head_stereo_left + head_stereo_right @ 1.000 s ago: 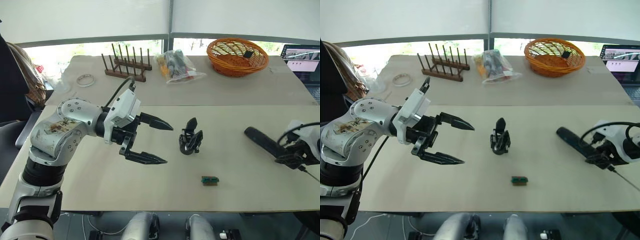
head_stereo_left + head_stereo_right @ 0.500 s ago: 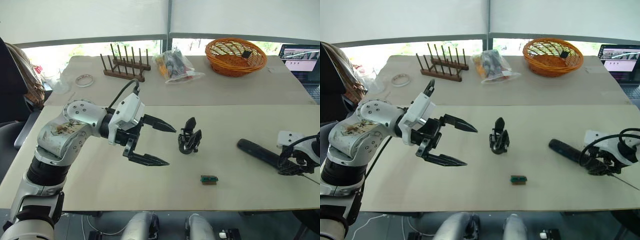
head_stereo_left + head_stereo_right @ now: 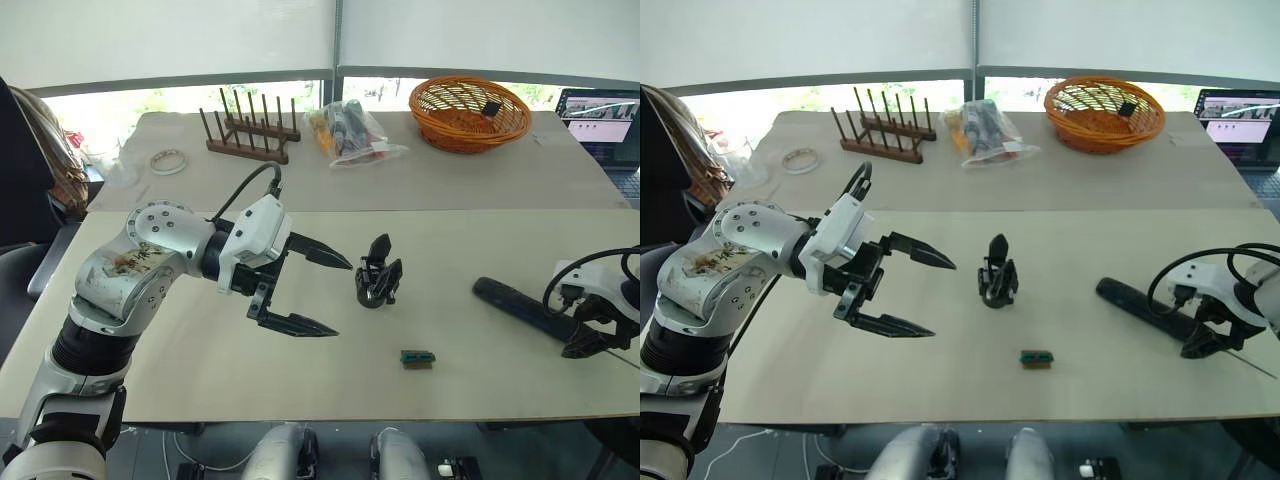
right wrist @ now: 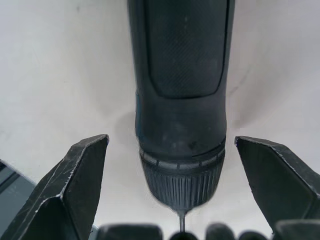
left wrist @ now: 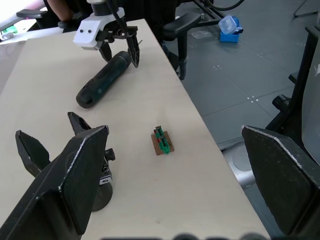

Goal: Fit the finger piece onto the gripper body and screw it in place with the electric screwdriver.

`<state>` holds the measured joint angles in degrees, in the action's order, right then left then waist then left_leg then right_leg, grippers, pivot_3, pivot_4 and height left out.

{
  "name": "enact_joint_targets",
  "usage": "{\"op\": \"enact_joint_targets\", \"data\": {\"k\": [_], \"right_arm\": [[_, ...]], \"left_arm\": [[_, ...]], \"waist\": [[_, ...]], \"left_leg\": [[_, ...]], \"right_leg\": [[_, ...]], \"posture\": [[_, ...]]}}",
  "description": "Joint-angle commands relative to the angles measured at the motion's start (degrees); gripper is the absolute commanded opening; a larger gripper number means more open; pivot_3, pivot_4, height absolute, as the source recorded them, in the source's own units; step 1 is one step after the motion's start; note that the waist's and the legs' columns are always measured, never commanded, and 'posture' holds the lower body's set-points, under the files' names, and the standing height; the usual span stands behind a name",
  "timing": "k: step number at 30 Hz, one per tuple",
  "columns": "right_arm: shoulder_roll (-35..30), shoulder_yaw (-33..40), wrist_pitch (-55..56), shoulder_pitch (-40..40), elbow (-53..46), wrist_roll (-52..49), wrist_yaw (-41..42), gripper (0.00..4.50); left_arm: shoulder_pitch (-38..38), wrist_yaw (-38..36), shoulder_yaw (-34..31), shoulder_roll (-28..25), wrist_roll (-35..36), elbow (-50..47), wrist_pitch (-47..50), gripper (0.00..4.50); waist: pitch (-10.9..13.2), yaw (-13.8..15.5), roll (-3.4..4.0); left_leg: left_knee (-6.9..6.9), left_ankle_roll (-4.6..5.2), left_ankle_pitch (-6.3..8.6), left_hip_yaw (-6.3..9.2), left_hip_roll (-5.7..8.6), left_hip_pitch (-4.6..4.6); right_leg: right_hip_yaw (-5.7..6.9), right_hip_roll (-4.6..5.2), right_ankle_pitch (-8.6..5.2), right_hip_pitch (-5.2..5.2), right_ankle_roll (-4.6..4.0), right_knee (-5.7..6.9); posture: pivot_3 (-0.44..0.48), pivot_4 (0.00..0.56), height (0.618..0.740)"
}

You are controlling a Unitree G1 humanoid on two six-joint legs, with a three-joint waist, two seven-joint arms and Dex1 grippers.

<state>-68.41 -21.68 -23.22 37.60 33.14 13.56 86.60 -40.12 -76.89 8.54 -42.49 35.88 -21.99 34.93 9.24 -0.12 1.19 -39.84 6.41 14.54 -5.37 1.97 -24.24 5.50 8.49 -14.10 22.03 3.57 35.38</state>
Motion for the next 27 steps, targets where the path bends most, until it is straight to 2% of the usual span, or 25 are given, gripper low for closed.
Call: {"op": "enact_joint_targets", "data": {"k": [1, 7, 10, 13, 15, 16, 17, 20, 22, 26, 27], "right_arm": [[0.84, -0.32, 1.06, 1.16, 2.29, 2.21, -0.61, 4.49], [3.6, -0.11, -1.28, 1.84, 3.99, 3.08, -0.03, 4.49], [3.91, 0.48, -1.59, 1.41, 3.2, 3.04, 0.17, 3.71], [3.8, 1.33, -1.88, 1.19, 1.81, 2.2, 1.22, 2.75], [2.0, 3.26, 5.45, 0.87, 0.86, 0.94, 0.34, 1.99], [0.94, 4.13, 9.0, 0.63, 0.19, 0.48, 0.03, 1.96], [0.35, 7.17, 11.44, 0.98, -2.01, -3.09, 1.91, 1.96], [0.14, 14.74, 7.17, 2.65, -7.89, -10.63, 2.61, 1.95], [-0.19, 23.48, 5.21, -1.05, -13.52, -19.27, 3.45, 1.95], [4.69, 43.79, -11.44, -11.27, -29.32, -33.22, -4.13, 1.95], [9.17, 50.59, -17.67, -14.46, -35.64, -36.98, -9.24, 1.95]], "left_arm": [[0.26, 0.57, -0.8, -0.54, 0.12, -1.96, -0.88, 4.5], [0.58, 0.69, -0.95, -1.05, -0.07, -1.95, -1.12, 4.5], [0.51, 0.65, -1.04, -1.14, -0.1, -1.59, -1.31, 4.5], [0.53, 0.5, -1.11, -1.19, -0.05, -1.3, -1.41, 4.5], [0.55, 0.25, -0.67, -1.28, -0.54, -0.99, -1.67, 4.5], [0.74, 0.05, -0.47, -1.41, -0.92, -0.85, -2.01, 4.5], [1.03, -0.35, -0.19, -1.74, -1.2, -0.81, -2.13, 4.5], [2.01, -1.65, 0.07, -2.6, -1.26, -0.73, -2.48, 4.5], [2.82, -2.33, 0.63, -2.83, -1.59, -0.25, -2.73, 4.5], [4.04, -3.18, 1.69, -2.56, -2.46, 1.32, -3.45, 4.5], [4.23, -3.25, 1.86, -2.31, -2.53, 1.77, -3.52, 4.5]], "waist": [[-0.01, -0.06, -0.02], [-0.07, -0.23, -0.39], [-0.06, -0.2, -0.41], [-0.06, -0.22, -0.41], [-0.06, -0.35, -0.41], [-0.05, -0.36, -0.39], [-0.04, -0.41, -0.35], [0.2, -0.89, 0.1], [0.21, -0.72, 0.13], [0.2, 0.76, 0.09], [0.2, 1.19, 0.0]], "left_leg": [[0.0, 0.0, 0.0, 0.01, 0.0, 0.02], [-0.02, -0.01, 0.0, 0.09, -0.02, 0.1], [-0.02, -0.01, 0.0, 0.19, 0.0, 0.21], [0.01, -0.02, 0.01, 0.26, 0.0, 0.26], [0.03, -0.03, 0.0, 0.27, -0.01, 0.27], [0.03, -0.04, 0.0, 0.28, -0.01, 0.27], [0.04, -0.04, 0.0, 0.26, 0.0, 0.27], [0.06, -0.03, 0.0, 0.17, 0.01, 0.27], [0.09, -0.03, -0.01, 0.06, 0.0, 0.27], [0.1, -0.07, -0.02, 0.24, -0.1, 0.19], [0.07, -0.07, -0.02, 0.27, -0.11, 0.17]], "right_leg": [[0.01, -0.01, 0.0, -0.01, 0.0, 0.01], [0.05, -0.06, 0.0, -0.21, 0.0, -0.08], [0.06, -0.07, 0.0, -0.42, 0.0, -0.19], [0.08, -0.09, -0.01, -0.46, -0.01, -0.2], [0.1, -0.1, -0.02, -0.48, -0.04, -0.2], [0.1, -0.11, -0.03, -0.48, -0.04, -0.2], [0.09, -0.1, -0.03, -0.47, -0.04, -0.2], [0.0, -0.08, -0.03, -0.41, -0.04, -0.18], [-0.09, -0.06, -0.03, -0.3, -0.04, -0.07], [0.13, -0.08, -0.07, -0.28, -0.09, 0.05], [0.17, -0.08, -0.07, -0.32, -0.09, 0.05]], "posture": [[0.0, 0.15, 0.74], [0.0, 0.15, 0.74], [0.0, 0.15, 0.74], [0.0, 0.15, 0.74], [0.0, 0.15, 0.74], [0.0, 0.15, 0.74], [0.0, 0.15, 0.74], [0.0, 0.15, 0.74], [0.0, 0.15, 0.74], [0.0, 0.15, 0.74], [0.0, 0.15, 0.74]]}}
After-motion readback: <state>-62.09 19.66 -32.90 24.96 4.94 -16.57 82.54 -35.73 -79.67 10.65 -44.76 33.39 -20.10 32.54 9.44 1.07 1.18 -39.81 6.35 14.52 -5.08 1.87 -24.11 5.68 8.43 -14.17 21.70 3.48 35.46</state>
